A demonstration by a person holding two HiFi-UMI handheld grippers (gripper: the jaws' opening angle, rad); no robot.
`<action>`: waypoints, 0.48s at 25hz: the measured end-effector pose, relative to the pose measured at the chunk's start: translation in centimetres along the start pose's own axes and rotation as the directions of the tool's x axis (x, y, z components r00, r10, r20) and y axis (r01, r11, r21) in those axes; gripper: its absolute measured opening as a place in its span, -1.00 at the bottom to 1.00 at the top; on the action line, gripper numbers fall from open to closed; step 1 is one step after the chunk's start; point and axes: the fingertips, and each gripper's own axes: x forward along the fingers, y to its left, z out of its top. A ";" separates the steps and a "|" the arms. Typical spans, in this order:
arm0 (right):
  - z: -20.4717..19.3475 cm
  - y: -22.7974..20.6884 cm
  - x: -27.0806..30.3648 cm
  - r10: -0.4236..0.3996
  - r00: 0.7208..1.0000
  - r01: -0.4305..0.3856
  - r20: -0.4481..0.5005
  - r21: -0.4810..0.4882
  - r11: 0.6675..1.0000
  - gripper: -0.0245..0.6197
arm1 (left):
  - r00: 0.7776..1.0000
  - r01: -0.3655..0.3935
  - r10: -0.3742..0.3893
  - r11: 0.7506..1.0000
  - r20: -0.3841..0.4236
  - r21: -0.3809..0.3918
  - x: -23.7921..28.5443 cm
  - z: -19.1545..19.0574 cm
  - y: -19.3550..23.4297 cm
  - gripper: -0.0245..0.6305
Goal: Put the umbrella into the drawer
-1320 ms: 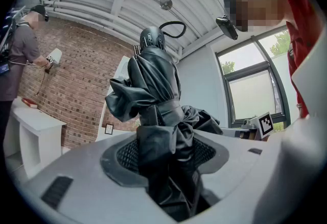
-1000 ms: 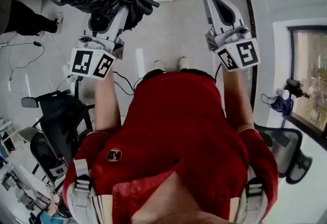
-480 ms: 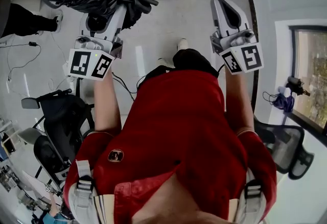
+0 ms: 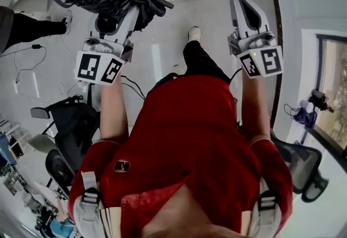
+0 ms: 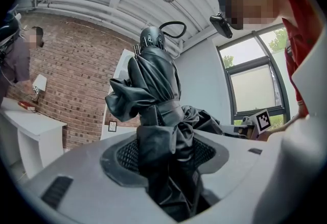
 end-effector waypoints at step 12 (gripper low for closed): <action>-0.9 -8.2 8.1 0.074 0.997 -0.073 -0.038 0.024 0.997 -0.93 | 0.994 -0.072 0.071 0.997 -0.086 -0.010 8.5 -1.3 3.7 -0.20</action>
